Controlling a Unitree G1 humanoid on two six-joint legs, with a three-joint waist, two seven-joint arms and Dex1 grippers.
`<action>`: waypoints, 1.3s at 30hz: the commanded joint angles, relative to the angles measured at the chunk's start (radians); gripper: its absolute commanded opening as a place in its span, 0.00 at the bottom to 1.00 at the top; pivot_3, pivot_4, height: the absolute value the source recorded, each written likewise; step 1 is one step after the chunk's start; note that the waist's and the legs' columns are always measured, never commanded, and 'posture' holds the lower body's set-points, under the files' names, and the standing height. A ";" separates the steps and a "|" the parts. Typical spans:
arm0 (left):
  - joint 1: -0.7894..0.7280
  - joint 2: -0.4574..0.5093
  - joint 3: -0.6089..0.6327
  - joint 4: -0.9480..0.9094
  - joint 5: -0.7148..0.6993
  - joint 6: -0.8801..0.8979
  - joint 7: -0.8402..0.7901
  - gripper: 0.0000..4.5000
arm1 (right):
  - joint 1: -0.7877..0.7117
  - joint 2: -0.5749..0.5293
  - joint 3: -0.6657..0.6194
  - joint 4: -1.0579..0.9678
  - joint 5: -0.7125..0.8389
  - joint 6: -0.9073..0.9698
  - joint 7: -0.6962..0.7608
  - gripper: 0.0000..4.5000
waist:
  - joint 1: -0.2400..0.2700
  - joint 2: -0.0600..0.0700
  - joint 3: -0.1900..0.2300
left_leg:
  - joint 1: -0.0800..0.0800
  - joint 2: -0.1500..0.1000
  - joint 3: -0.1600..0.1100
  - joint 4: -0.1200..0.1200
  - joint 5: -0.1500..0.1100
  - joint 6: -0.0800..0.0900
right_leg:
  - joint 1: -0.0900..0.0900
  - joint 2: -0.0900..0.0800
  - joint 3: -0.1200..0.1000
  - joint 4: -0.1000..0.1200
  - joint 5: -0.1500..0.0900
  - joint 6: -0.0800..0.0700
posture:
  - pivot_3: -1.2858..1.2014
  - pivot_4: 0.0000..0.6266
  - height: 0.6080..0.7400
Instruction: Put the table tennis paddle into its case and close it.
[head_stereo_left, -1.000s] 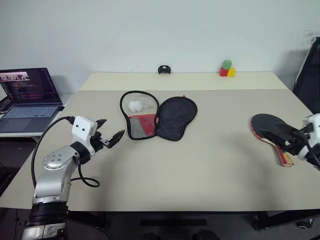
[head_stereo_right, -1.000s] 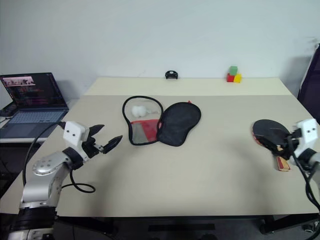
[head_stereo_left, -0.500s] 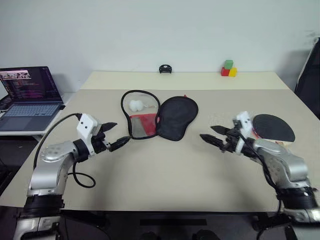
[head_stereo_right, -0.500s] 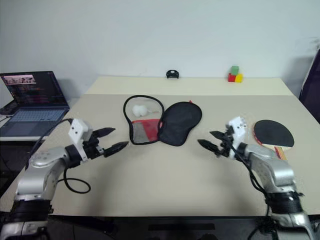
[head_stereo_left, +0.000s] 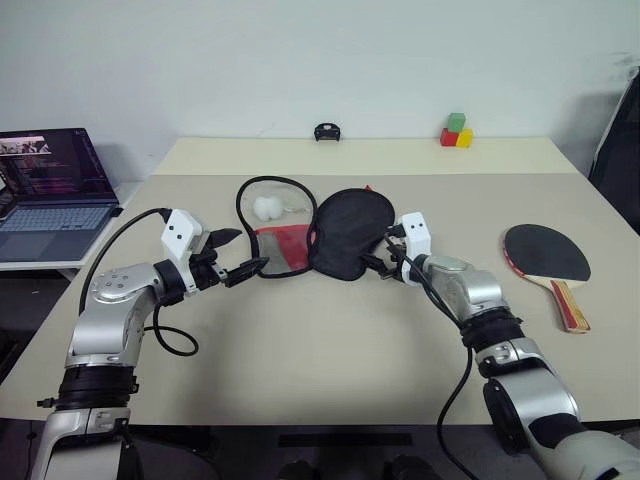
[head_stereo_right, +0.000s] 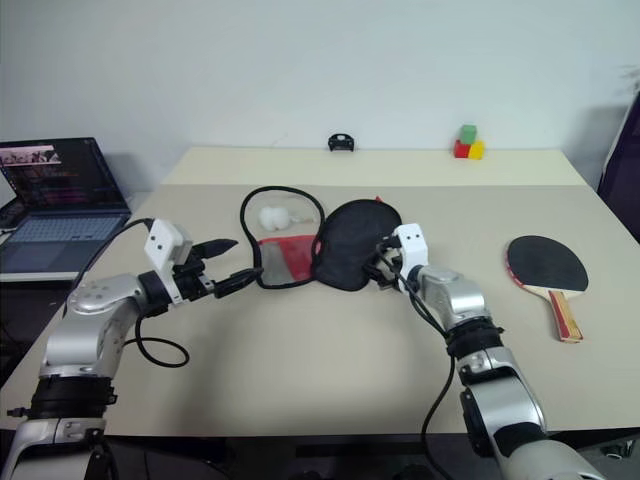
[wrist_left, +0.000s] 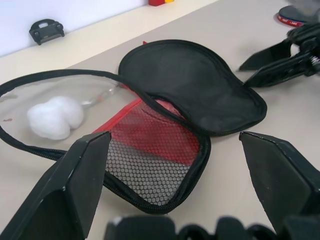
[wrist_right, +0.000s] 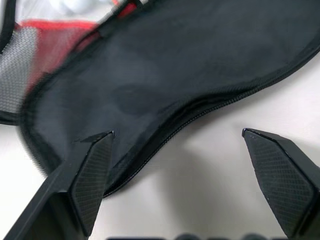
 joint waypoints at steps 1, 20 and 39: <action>-0.014 0.007 0.011 -0.017 -0.003 -0.017 0.003 1.00 | -0.044 0.021 -0.010 0.050 -0.026 -0.045 0.008 1.00 | -0.005 0.000 0.000 | 0.000 0.000 0.000 0.000 0.000 0.000 | 0.000 0.000 0.000 0.000 0.000 0.000 | 0.52 0.24 1.00; -0.029 -0.014 -0.006 0.015 0.016 -0.049 0.000 1.00 | -0.094 0.135 0.034 0.112 -0.127 -0.086 0.066 1.00 | -0.024 -0.001 -0.001 | 0.002 0.000 0.001 0.001 0.003 -0.004 | -0.005 0.000 0.001 0.015 0.000 0.000 | 0.52 0.24 1.00; -0.001 -0.019 -0.035 -0.037 0.014 -0.053 -0.015 1.00 | -0.015 0.154 -0.012 -0.055 -0.115 0.020 0.019 0.01 | -0.022 -0.001 -0.001 | 0.002 0.000 0.000 0.001 0.003 -0.004 | -0.005 0.000 0.001 0.015 0.000 0.000 | 0.52 0.24 1.00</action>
